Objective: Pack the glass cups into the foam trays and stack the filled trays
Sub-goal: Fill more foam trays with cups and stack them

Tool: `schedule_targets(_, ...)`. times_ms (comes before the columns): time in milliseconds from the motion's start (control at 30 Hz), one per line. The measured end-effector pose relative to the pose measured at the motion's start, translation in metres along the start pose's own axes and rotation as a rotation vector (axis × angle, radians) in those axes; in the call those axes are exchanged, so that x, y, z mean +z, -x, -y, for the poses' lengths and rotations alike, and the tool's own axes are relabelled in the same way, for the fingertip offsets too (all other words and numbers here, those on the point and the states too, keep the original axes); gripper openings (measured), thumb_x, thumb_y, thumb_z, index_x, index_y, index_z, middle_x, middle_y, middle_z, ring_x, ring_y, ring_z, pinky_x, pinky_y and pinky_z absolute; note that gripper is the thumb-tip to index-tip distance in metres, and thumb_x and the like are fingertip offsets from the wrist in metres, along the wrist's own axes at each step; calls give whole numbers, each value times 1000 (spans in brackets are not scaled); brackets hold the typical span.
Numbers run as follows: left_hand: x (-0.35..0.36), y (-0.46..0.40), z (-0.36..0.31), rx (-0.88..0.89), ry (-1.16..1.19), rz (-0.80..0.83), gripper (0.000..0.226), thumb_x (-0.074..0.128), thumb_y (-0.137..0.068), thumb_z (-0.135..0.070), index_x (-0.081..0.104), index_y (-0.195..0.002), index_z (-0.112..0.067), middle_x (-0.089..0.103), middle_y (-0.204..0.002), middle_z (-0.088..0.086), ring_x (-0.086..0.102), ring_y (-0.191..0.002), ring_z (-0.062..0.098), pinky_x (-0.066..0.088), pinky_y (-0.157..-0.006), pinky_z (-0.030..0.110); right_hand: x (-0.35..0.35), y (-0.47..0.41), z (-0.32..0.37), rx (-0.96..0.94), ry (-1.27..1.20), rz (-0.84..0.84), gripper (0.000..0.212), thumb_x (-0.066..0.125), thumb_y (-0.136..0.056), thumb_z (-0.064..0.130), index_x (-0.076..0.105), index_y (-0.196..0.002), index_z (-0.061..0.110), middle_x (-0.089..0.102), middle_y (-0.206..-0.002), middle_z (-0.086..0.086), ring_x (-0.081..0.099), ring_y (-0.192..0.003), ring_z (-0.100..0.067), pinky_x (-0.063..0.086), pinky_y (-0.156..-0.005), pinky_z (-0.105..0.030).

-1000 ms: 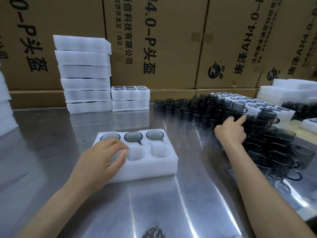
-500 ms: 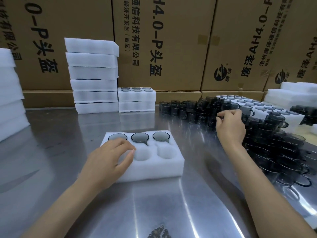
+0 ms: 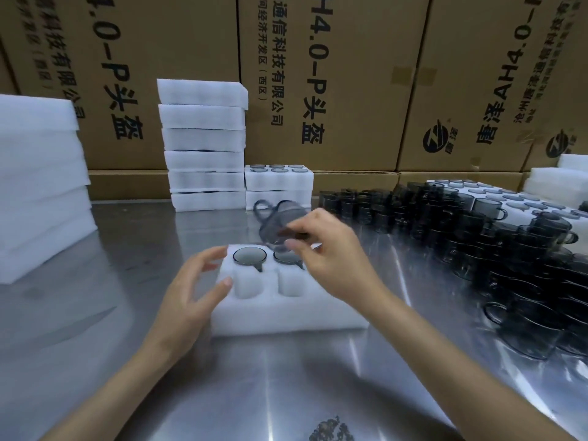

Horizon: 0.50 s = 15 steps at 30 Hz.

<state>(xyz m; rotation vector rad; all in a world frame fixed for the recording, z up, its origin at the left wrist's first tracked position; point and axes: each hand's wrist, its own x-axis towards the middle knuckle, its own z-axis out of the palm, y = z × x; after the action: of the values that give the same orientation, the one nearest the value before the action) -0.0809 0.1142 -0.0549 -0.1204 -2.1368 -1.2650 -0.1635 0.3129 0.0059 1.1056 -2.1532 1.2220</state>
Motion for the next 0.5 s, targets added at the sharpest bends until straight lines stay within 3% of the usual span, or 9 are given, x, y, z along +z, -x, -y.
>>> schedule_targets(100, -5, 4, 2, -67, 101, 24, 62, 55, -64, -58, 52, -122, -35, 56, -125, -15, 49, -118, 2, 39, -93, 23, 22, 6, 11, -63, 75, 140, 17, 62, -88, 15, 69, -102, 20, 53, -91, 8, 55, -77, -13, 47, -69, -36)
schedule_targets(267, -1, 7, -7, 7, 79, 90, 59, 57, -69, -50, 45, -126, -38, 53, -127, -26, 48, -119, -4, 33, -92, 4, 39, 17, 15, -69, 248, 188, 13, 57, -92, 26, 66, -101, 26, 51, -92, 8, 49, -74, -12, 34, -59, -28)
schedule_targets(400, 1, 7, -10, -6, 87, 120, 68, 57, -66, -51, 42, -130, -34, 52, -129, -20, 48, -120, -3, 32, -93, 5, 41, 18, 25, -70, 310, 193, 18, 52, -93, 34, 66, -101, 25, 51, -93, 6, 52, -82, -18, 38, -61, -31)
schedule_targets(500, 1, 8, -8, -34, 94, 162, 80, 57, -65, -53, 39, -138, -26, 49, -137, -14, 40, -128, -2, 30, -104, 13, 47, 19, 34, -95, 390, 234, 25, 47, -95, 41, 65, -102, 26, 53, -95, 3, 55, -84, -22, 35, -59, -31)
